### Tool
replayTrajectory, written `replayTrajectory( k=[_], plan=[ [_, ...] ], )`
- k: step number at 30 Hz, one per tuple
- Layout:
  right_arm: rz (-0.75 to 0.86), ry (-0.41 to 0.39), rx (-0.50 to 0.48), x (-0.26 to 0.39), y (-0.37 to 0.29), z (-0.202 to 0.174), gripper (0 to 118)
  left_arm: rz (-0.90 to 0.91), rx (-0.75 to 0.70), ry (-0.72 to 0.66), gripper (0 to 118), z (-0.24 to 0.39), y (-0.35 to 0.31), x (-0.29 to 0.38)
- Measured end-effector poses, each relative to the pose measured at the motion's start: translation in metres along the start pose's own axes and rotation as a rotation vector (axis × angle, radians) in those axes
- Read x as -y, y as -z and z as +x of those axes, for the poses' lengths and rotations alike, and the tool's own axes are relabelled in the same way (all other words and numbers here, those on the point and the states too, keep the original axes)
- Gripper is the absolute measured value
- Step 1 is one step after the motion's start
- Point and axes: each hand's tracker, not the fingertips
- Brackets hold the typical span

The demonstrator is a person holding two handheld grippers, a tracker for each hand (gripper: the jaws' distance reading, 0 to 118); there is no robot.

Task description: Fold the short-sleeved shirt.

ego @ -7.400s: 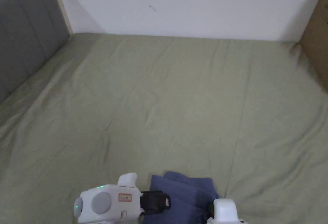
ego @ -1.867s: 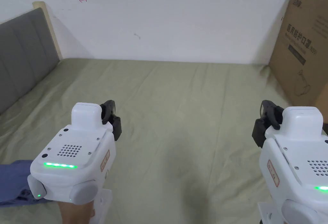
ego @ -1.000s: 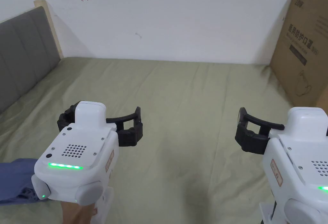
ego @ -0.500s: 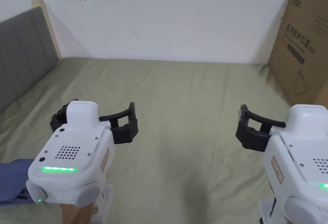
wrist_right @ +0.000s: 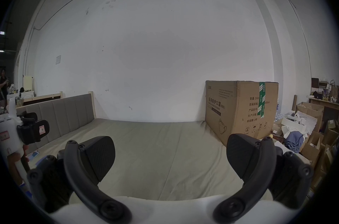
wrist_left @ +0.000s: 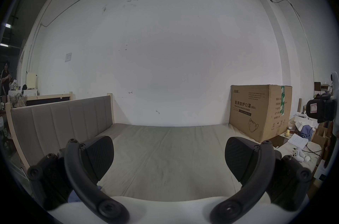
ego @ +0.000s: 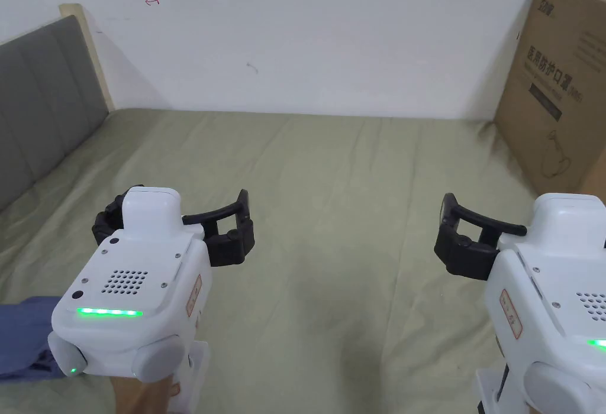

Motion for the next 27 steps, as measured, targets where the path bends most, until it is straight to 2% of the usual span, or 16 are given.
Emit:
replayTrajectory(
  k=[27],
  plan=[
    [-0.007, -0.013, -0.013, -0.0031, -0.0008, -0.0025, 118, -0.005, 0.005, 0.017, 118, 0.0011, -0.0010, -0.0023]
  ],
)
